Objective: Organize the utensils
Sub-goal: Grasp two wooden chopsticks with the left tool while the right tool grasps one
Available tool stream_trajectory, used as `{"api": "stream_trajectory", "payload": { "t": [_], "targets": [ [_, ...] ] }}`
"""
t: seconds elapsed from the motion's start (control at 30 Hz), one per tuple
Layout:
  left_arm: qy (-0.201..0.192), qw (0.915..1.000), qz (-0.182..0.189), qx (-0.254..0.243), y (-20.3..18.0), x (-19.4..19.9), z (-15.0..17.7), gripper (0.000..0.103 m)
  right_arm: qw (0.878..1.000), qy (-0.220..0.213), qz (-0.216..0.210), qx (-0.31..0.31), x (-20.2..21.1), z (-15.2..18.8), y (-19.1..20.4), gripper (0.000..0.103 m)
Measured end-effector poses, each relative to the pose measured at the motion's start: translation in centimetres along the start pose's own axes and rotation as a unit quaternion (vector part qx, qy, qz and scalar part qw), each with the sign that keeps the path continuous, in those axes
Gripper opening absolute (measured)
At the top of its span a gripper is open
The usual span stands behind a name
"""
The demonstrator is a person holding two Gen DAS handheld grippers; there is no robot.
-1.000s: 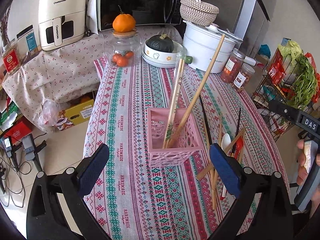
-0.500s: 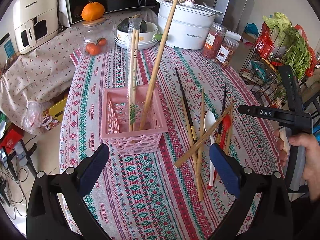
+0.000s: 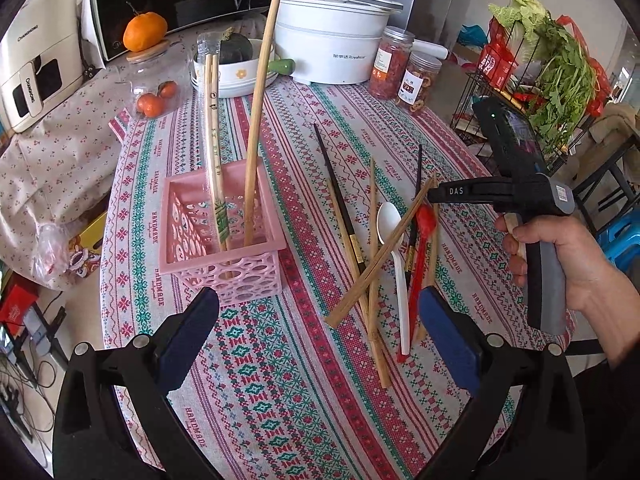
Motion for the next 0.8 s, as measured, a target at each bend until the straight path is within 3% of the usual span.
{"api": "stream_trajectory", "payload": {
  "t": [0.13,0.27,0.3,0.53,0.7,0.8],
  "targets": [
    [0.011,0.9993,0.021,-0.028,-1.7,-0.1,0.4,0.087,0.999,0.020,0.014,0.023,0.2,0.4,-0.3,0.010],
    [0.032,0.9966,0.051,-0.056,-4.1,-0.8,1.3,0.069,0.999,0.040,-0.010,0.003,0.9,1.1,-1.4,0.006],
    [0.040,0.9958,0.052,-0.064,-4.7,-1.1,1.5,0.062,0.999,0.041,-0.014,-0.001,1.0,1.2,-1.7,0.006],
    [0.079,0.9869,0.044,-0.134,-8.1,-4.9,1.1,0.047,0.999,0.013,-0.039,-0.019,4.5,0.2,-4.5,0.006],
    [0.113,0.9819,0.040,-0.146,-9.9,-9.4,-0.5,0.034,0.998,-0.003,-0.053,-0.028,6.6,-0.1,-6.4,0.006],
    [0.128,0.9805,0.033,-0.145,-10.4,-12.1,-1.7,0.031,0.998,-0.004,-0.060,-0.031,7.1,-0.2,-7.3,0.006]
  ]
}}
Point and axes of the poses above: each gripper's, at about its wrist camera, not at the fingertips, and x roughly against the way its jaws point, y to its left, z to its underside, the point moved 10 cm from there along -x, roughly the way its jaws point, and after that the axes turned 13 degrees about -y, right-handed, at the moved point
